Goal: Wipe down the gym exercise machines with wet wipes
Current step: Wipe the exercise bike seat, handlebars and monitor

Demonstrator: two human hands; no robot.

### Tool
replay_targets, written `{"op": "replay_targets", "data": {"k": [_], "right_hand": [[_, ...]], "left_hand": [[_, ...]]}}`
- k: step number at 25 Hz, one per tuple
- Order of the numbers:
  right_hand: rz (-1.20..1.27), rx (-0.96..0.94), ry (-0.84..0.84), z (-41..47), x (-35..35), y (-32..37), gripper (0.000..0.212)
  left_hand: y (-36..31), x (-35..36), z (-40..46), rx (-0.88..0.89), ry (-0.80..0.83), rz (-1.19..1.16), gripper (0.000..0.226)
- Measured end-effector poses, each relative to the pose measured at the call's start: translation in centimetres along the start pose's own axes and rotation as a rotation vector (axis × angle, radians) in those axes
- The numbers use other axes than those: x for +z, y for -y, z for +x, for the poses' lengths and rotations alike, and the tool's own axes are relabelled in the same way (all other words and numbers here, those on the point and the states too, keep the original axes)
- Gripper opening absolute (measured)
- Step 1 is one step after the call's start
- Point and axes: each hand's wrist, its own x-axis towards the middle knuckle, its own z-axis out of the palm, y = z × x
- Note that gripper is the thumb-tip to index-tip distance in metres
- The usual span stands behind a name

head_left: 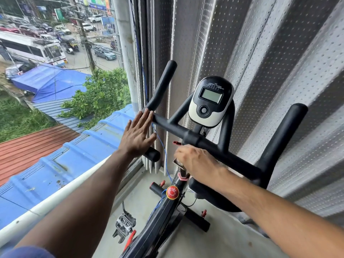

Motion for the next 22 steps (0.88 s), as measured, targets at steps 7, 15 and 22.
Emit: {"op": "replay_targets", "data": {"k": [7,15,22], "right_hand": [[0.274,0.402,-0.111,-1.5,0.6,2.2,0.011],[0.448,0.343,-0.109,-3.1,-0.1,2.9,0.004],[0.337,0.16,-0.248,-0.4,-3.2,-0.5,0.017]], "left_hand": [[0.0,0.0,0.0,-0.004,0.0,0.011,0.088],[-2.4,-0.7,-3.5,-0.137,0.006,-0.122,0.09],[-4.3,0.7,-10.4,-0.248,0.003,-0.241,0.082]]}}
